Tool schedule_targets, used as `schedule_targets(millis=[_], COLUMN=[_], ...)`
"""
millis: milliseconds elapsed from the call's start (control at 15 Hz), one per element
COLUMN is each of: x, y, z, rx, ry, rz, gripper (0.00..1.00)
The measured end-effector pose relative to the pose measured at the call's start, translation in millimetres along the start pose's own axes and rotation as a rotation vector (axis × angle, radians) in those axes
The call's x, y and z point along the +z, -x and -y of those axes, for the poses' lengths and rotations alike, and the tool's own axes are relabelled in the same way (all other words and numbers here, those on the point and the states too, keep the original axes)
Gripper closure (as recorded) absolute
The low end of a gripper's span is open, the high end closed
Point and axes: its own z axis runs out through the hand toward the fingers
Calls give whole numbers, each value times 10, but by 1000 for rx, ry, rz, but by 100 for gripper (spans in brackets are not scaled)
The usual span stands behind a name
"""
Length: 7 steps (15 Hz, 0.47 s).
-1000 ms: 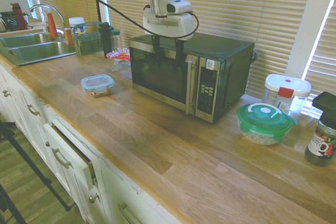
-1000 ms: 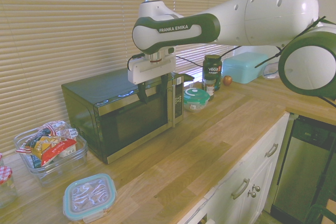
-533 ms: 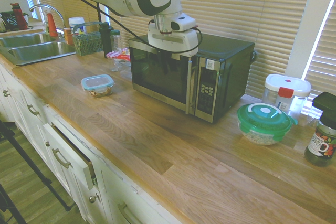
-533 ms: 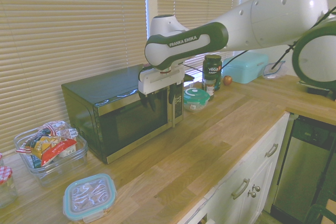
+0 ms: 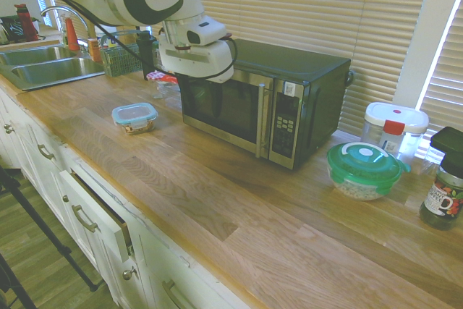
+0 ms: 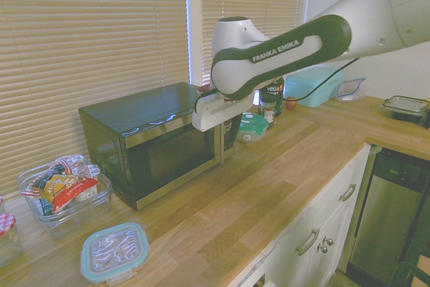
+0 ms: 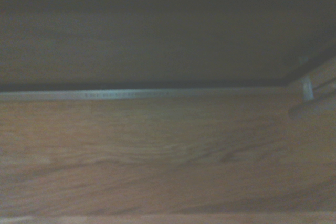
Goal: Close the microwave
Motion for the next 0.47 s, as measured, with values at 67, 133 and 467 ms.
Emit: schedule_targets(millis=[67, 133, 467], x=[20, 62, 186], y=[111, 231, 807], z=[-107, -210, -709], rx=[-3, -8, -27], ry=[-5, -8, -22], rz=[-2, -3, -12], gripper=[0, 0, 0])
